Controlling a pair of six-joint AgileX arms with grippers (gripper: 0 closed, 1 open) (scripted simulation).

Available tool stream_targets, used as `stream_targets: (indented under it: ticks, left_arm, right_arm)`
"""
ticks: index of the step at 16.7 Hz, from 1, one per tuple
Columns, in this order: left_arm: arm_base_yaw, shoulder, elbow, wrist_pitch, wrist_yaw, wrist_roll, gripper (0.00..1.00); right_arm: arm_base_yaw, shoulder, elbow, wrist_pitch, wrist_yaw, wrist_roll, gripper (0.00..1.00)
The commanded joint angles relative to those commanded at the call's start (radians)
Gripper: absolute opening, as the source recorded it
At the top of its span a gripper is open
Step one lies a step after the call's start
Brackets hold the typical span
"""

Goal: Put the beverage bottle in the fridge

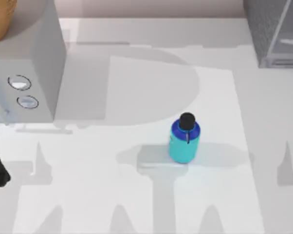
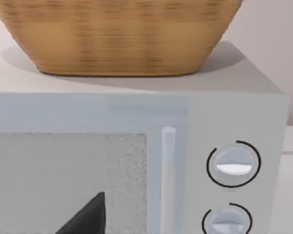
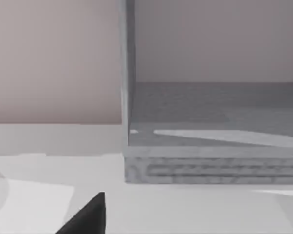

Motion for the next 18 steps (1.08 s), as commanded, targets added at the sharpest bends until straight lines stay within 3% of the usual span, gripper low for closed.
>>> stream_targets:
  ticks: [4,8,18]
  left_arm:
    - [0.000,0.000,0.000,0.000,0.000,0.000,1.00]
    - [0.000,0.000,0.000,0.000,0.000,0.000,1.00]
    - [0.000,0.000,0.000,0.000,0.000,0.000,1.00]
  right_arm:
    - [0.007,0.030,-0.001,0.021,-0.001,-0.002,1.00]
    - [0.054,0.208,0.010,0.159,-0.014,-0.011,1.00]
    - [0.296,1.054,0.111,0.857,-0.098,-0.024,1.00]
